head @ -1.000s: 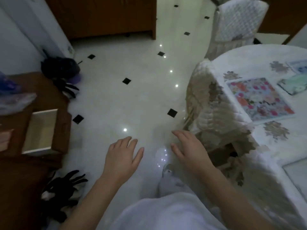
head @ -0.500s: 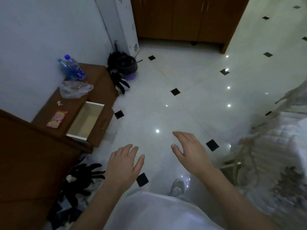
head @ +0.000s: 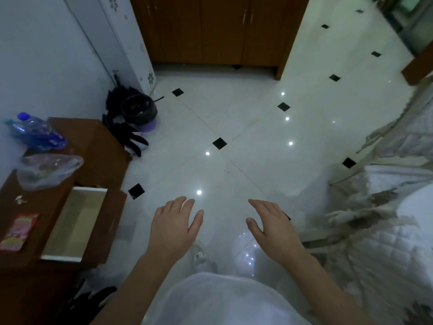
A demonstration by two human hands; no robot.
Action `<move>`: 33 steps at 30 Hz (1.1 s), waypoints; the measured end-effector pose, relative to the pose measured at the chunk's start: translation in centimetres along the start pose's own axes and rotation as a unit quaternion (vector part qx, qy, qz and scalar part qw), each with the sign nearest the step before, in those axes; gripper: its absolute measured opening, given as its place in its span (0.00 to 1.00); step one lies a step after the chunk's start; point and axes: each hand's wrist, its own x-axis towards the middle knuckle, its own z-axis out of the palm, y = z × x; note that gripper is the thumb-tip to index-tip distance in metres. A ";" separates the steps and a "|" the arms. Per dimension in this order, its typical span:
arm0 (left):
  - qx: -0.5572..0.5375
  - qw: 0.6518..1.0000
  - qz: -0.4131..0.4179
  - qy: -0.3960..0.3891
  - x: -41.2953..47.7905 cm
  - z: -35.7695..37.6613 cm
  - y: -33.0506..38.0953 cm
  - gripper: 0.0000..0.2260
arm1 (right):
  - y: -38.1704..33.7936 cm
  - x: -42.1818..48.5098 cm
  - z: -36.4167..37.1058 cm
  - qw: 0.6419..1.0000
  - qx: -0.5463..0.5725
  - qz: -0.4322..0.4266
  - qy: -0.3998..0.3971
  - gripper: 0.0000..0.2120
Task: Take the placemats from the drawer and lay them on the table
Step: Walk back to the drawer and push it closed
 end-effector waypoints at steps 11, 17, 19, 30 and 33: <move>-0.029 0.998 -0.053 0.019 10.8 -2.6 -8.2 0.25 | -7.5 17.9 0.1 0.996 -0.002 -0.088 -0.027 0.24; -0.024 0.976 -0.218 0.018 10.2 -2.7 -13.5 0.26 | -14.1 28.7 3.6 0.963 -0.013 -0.242 -0.117 0.25; -0.018 0.956 -0.292 0.032 9.3 -2.6 -14.6 0.25 | -17.1 32.0 4.9 0.940 -0.010 -0.302 -0.160 0.25; -0.044 0.800 -0.590 0.096 3.2 -3.3 -14.6 0.25 | -28.9 35.8 12.9 0.770 -0.054 -0.551 -0.316 0.22; -0.058 0.780 -0.614 0.100 1.4 -2.9 -15.4 0.27 | -30.0 34.2 14.3 0.755 -0.066 -0.566 -0.325 0.22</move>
